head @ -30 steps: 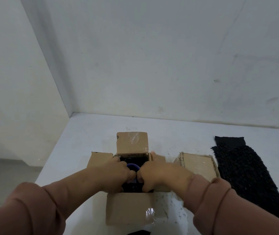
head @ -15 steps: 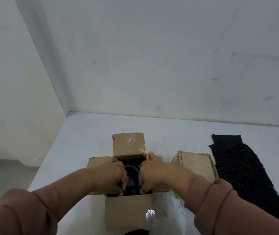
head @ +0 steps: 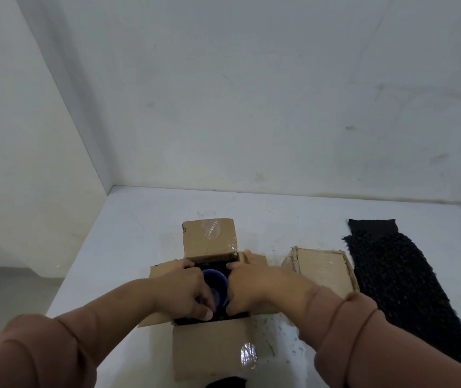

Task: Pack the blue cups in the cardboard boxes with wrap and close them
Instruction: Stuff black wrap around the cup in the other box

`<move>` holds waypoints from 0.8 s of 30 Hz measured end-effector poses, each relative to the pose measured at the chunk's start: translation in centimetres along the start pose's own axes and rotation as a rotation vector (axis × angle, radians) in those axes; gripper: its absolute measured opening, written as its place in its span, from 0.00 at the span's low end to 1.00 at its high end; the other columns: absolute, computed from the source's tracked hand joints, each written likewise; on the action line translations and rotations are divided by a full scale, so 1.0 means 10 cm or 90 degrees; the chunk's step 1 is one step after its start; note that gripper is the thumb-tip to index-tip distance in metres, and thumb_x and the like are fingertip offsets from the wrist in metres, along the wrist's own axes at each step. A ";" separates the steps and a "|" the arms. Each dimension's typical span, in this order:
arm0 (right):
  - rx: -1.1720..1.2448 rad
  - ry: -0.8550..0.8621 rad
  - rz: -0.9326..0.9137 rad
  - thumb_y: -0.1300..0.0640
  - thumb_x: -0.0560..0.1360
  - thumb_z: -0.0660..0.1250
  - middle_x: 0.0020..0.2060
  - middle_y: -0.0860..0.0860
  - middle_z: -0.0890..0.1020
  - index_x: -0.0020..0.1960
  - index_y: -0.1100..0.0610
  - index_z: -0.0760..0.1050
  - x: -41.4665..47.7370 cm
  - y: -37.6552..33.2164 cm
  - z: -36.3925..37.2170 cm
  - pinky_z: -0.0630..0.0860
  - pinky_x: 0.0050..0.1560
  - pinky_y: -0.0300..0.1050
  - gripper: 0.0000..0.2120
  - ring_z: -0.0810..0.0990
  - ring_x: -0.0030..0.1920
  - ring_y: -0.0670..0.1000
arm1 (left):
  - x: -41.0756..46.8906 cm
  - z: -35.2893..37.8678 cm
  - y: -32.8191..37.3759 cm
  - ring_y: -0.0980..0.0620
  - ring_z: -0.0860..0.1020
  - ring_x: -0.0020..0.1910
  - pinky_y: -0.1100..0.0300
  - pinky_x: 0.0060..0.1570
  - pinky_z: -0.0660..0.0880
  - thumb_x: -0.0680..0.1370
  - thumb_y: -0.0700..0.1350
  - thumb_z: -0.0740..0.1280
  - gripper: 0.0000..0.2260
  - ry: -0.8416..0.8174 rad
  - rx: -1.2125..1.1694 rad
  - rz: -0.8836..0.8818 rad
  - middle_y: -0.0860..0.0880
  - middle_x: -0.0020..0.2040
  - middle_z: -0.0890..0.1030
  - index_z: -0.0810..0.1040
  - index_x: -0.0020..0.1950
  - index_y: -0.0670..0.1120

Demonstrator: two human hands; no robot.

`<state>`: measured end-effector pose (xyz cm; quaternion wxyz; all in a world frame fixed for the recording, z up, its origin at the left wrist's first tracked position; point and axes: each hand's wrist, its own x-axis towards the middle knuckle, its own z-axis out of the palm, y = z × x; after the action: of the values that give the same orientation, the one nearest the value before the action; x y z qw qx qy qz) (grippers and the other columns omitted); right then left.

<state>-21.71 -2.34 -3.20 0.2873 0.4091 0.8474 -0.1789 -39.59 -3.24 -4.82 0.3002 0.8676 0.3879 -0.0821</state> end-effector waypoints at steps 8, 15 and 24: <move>-0.076 -0.025 0.008 0.56 0.72 0.61 0.58 0.55 0.77 0.47 0.58 0.79 0.03 -0.02 0.03 0.33 0.70 0.64 0.10 0.52 0.75 0.56 | -0.01 -0.02 0.06 0.58 0.64 0.60 0.52 0.68 0.46 0.77 0.55 0.62 0.12 -0.049 0.099 0.025 0.60 0.54 0.79 0.81 0.55 0.57; -0.058 0.063 -0.026 0.54 0.73 0.64 0.56 0.54 0.77 0.54 0.50 0.80 -0.01 0.02 0.06 0.35 0.70 0.64 0.11 0.63 0.66 0.57 | -0.01 0.06 0.03 0.57 0.69 0.57 0.56 0.67 0.50 0.73 0.56 0.66 0.12 0.034 0.149 0.005 0.57 0.47 0.77 0.75 0.55 0.54; 0.009 0.032 -0.051 0.49 0.72 0.67 0.50 0.45 0.80 0.51 0.46 0.81 -0.03 0.06 -0.01 0.32 0.69 0.65 0.09 0.66 0.63 0.50 | 0.01 0.09 0.07 0.50 0.67 0.55 0.52 0.63 0.57 0.75 0.53 0.63 0.11 0.007 0.301 0.023 0.54 0.55 0.78 0.78 0.55 0.53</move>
<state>-21.14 -2.12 -3.00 0.2557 0.3810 0.8688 -0.1863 -39.00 -4.06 -5.25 0.0883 0.9211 0.3436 -0.1607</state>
